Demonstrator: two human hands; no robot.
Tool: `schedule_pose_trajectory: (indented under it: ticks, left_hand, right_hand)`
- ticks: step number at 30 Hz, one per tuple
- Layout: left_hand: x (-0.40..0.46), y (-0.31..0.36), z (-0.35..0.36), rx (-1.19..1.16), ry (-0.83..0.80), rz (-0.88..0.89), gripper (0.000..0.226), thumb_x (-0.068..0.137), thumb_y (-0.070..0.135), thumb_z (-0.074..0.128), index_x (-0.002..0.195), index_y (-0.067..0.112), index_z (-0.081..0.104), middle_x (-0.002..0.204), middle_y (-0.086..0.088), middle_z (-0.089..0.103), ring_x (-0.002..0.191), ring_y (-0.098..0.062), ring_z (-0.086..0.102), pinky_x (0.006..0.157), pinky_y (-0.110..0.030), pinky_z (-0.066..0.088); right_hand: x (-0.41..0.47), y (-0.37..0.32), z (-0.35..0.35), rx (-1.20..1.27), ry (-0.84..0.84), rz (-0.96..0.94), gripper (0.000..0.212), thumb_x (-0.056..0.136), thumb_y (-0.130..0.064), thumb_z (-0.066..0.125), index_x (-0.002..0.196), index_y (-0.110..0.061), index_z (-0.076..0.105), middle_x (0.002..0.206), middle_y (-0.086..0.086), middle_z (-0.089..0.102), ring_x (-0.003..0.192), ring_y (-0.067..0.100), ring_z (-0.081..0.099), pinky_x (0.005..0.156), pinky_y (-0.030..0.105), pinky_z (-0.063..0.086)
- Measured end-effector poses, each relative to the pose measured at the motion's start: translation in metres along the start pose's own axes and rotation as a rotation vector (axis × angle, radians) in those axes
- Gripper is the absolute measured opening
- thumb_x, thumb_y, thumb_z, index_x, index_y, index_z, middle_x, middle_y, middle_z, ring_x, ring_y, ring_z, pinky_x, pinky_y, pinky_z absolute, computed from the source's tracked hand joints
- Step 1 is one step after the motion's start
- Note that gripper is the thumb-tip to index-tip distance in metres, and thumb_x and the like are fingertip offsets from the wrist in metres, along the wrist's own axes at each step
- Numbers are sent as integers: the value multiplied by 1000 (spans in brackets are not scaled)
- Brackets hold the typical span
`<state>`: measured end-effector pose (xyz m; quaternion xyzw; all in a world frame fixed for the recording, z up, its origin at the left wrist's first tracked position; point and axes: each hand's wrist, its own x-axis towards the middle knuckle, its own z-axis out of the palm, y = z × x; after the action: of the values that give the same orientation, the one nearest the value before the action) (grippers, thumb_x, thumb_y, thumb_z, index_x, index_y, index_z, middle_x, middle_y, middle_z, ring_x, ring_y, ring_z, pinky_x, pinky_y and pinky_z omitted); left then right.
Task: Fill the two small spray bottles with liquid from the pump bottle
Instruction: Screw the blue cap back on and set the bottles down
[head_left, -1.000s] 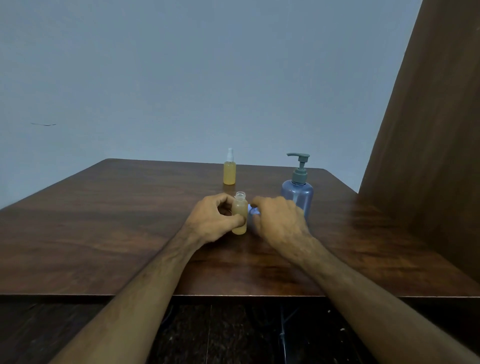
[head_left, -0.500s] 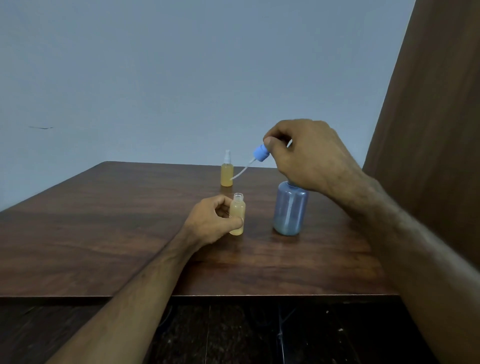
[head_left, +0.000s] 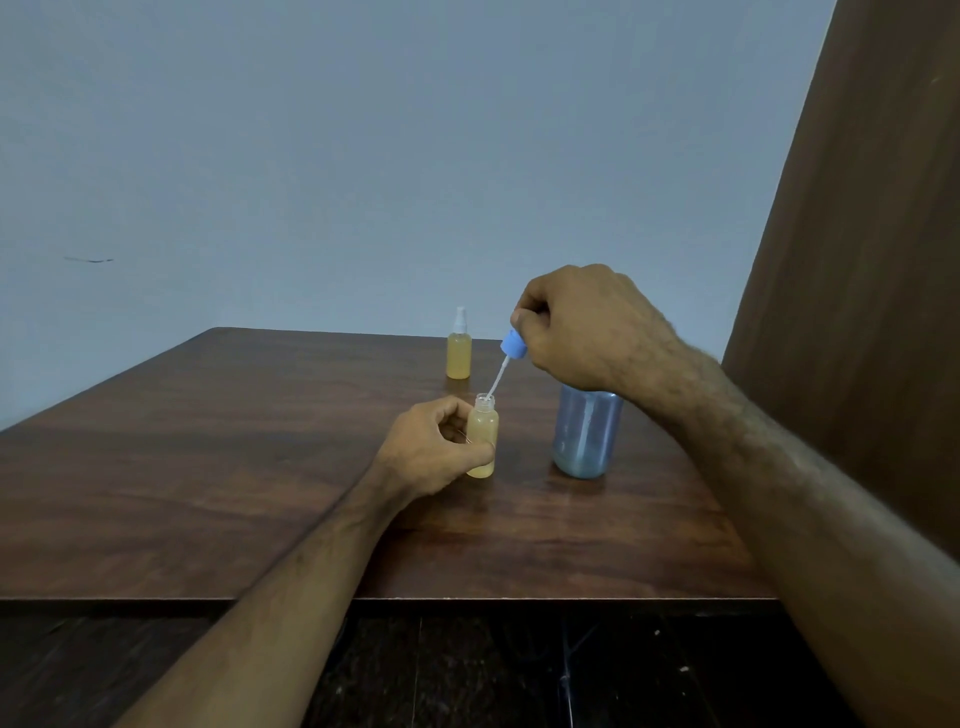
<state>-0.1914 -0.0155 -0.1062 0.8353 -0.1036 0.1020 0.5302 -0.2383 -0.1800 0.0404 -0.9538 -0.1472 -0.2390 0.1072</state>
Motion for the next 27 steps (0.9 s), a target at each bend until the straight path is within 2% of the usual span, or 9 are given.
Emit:
schedule_pose_trajectory:
  ticks: [5,11,15,17,21,24,27]
  left_hand:
    - [0,0,0,14,-8,15,23,70,20,83,90,25,73,78,13,73,71,-3,66,68,-21,52]
    - [1,-2,0,-6,-4,17,24,65,23,81,88,25,72,75,15,72,68,-2,64,67,-21,52]
    - [1,-1,-1,-12,-21,7,26,66,24,80,91,26,73,78,14,72,70,-2,65,65,-16,49]
    - [1,-1,-1,-2,-20,13,22,67,25,79,87,28,71,76,15,71,68,0,64,62,-13,46]
    - [2,-1,-1,25,-3,20,16,71,20,78,82,29,68,71,17,68,65,1,62,63,-16,46]
    - [2,-1,-1,26,-8,21,16,72,20,78,80,28,68,68,17,67,63,-1,61,62,-18,46]
    - [2,-1,0,31,-14,17,15,70,23,77,81,27,68,71,15,70,66,-3,63,63,-21,47]
  right_hand:
    - [5,-5,3,-32,-22,-11,25,100,-27,52,107,-20,76,107,-2,75,96,21,66,82,35,55]
    - [13,-4,23,-12,-194,-72,32,95,-19,54,117,-30,74,121,-6,71,102,15,62,88,33,54]
    - [10,4,44,49,-231,-115,35,98,-16,52,124,-30,72,112,-8,63,97,11,56,89,32,51]
    - [7,11,54,151,-199,-112,33,100,-19,54,128,-29,69,106,-11,61,97,10,58,92,32,51]
    - [-3,23,72,385,-111,-82,30,100,-19,60,127,-24,70,112,-8,68,101,10,64,95,30,52]
    - [-9,28,89,620,-79,-48,32,99,-13,63,129,-22,71,113,-6,74,104,10,70,92,25,56]
    - [-12,31,105,803,-51,-50,36,101,-6,61,134,-18,68,119,-2,75,111,4,69,96,18,54]
